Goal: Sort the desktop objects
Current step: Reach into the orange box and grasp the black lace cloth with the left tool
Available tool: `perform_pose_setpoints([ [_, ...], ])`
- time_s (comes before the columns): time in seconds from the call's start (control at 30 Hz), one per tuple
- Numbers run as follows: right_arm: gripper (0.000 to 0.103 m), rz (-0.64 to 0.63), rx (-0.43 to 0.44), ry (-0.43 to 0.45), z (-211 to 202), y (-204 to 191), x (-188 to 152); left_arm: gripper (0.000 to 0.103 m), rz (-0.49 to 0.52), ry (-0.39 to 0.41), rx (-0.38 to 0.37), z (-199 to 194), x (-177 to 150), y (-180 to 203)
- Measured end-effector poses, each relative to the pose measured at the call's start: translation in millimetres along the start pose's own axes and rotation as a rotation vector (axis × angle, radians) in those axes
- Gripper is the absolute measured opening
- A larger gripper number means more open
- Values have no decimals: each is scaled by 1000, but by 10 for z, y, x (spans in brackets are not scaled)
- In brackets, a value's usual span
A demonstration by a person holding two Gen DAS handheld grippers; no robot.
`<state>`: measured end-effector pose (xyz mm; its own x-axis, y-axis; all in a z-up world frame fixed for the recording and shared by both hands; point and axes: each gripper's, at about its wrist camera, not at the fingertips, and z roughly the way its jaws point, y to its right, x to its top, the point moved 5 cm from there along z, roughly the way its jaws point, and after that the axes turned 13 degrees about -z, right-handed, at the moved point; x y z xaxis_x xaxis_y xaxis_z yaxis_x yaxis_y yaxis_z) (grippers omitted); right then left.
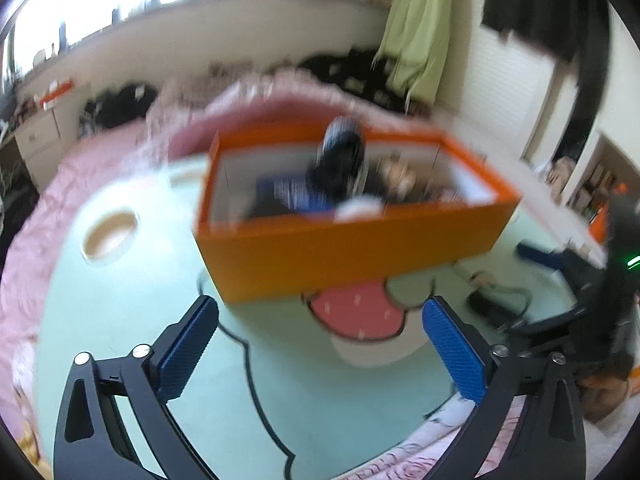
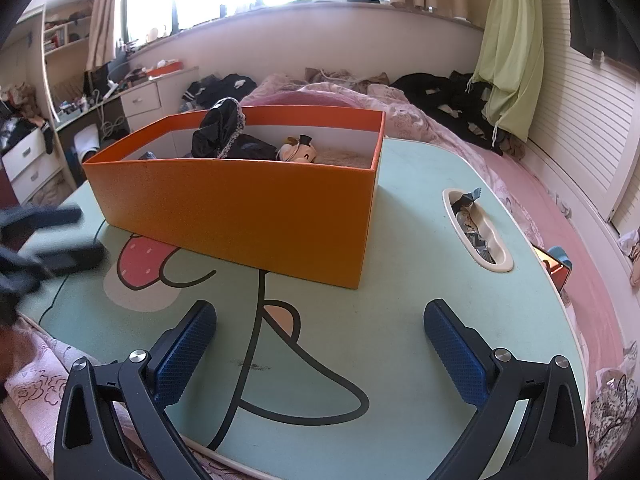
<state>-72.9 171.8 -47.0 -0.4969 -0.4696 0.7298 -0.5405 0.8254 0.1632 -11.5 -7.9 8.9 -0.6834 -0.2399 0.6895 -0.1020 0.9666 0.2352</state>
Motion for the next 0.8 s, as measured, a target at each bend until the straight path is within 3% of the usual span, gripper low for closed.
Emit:
perform_pose_setpoints([
  [0.1,103,0,0,0,-2,0,-1,84,27,58,-34,-200,294,72],
  [0.23,103,0,0,0,-9,-2,-4,67,14,5,-87,-90,646,148],
  [0.4,103,0,0,0,-18,-5,-9,67,23,-141,-64,394,1030,314],
  [0.6,103,0,0,1,-26,-8,-12,67,56,-258,0,1004,992,413],
  [0.63,103,0,0,1,-27,-8,-13,61,49,-276,7,1099,960,402],
  [0.67,103,0,1,1,-28,-9,-13,38,44,-281,15,1142,945,383],
  [0.7,103,0,1,1,-28,-9,-13,30,38,-288,22,1175,931,356],
  [0.8,103,0,1,1,-31,-11,-15,26,-4,-257,-35,1058,960,304],
])
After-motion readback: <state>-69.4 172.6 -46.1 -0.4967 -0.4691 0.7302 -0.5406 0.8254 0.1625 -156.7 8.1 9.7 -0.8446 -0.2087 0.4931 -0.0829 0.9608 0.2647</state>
